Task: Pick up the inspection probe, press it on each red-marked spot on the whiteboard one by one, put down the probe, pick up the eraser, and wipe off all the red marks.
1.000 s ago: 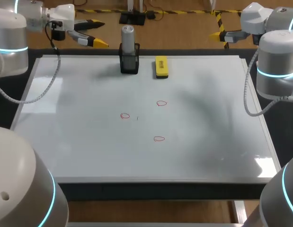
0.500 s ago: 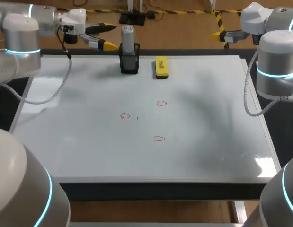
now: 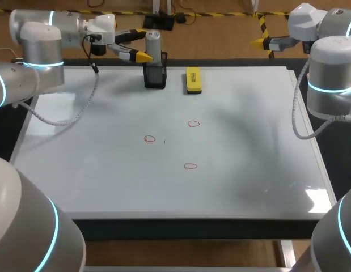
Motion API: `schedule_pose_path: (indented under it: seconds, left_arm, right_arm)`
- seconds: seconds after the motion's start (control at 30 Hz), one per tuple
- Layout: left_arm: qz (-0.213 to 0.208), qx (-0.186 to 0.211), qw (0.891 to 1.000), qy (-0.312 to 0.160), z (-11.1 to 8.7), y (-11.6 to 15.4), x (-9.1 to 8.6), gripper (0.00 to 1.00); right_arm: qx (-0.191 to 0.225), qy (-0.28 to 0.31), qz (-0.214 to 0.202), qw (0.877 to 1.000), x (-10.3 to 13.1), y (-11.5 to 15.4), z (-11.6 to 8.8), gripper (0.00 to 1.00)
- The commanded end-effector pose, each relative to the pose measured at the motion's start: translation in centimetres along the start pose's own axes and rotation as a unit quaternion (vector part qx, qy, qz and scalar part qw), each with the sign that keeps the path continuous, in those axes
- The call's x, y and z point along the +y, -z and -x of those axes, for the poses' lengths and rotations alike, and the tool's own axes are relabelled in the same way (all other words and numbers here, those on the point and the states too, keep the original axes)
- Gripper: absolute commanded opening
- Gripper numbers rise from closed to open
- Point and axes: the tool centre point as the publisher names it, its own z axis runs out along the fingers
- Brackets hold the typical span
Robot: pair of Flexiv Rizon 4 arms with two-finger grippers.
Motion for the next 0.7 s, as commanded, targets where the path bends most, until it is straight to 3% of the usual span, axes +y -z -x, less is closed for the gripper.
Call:
schedule_pose_path:
  seconds: [0.03,0.7]
  left_arm:
    - [-0.008,0.013,1.000,0.002,1.2,-1.2,0.3,1.00]
    - [-0.008,0.009,1.000,0.004,1.8,-3.0,0.9,1.00]
  right_arm:
    - [0.000,0.000,0.000,1.000,0.0,0.0,0.0,1.00]
    - [0.000,0.000,0.000,1.000,0.0,0.0,0.0,1.00]
